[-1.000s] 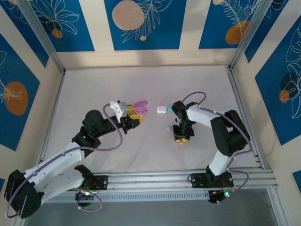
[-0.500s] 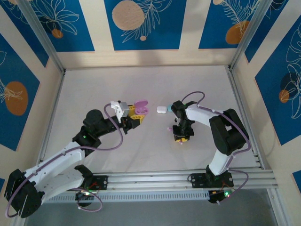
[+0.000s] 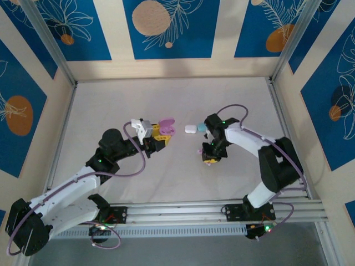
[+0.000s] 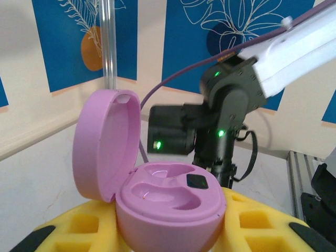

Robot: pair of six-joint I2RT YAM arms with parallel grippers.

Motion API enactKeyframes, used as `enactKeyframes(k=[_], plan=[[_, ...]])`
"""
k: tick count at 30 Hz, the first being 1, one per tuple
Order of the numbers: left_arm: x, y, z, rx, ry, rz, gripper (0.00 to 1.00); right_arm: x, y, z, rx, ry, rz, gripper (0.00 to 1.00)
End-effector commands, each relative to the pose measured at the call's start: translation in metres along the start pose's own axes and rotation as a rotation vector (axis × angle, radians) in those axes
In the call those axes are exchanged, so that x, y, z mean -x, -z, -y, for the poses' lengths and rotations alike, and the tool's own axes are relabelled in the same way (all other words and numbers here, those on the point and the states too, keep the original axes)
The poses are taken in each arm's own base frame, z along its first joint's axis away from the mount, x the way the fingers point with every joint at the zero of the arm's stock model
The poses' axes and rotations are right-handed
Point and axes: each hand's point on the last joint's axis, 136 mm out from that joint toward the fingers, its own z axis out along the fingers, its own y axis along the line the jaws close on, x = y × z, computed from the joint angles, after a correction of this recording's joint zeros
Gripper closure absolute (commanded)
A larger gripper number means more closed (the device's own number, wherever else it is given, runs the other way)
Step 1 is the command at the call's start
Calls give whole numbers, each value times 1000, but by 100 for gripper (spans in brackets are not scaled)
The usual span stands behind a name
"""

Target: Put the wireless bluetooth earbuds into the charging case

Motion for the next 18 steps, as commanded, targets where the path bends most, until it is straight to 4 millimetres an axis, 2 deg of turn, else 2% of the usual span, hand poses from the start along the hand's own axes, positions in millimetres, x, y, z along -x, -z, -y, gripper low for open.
enactKeyframes(k=[1, 5, 11, 15, 18], plan=[[20, -1, 2, -4, -37, 44, 70, 2, 42, -50, 304, 19, 55, 78], [19, 0, 0, 12, -60, 45, 70, 1, 97, -89, 624, 58, 112, 77], [16, -4, -3, 14, -95, 34, 70, -6, 162, -114, 903, 123, 138, 77], [16, -8, -4, 7, -104, 38, 71, -13, 193, -128, 1029, 193, 122, 77], [13, -11, -4, -2, -107, 29, 71, -15, 205, -134, 1067, 216, 110, 77]])
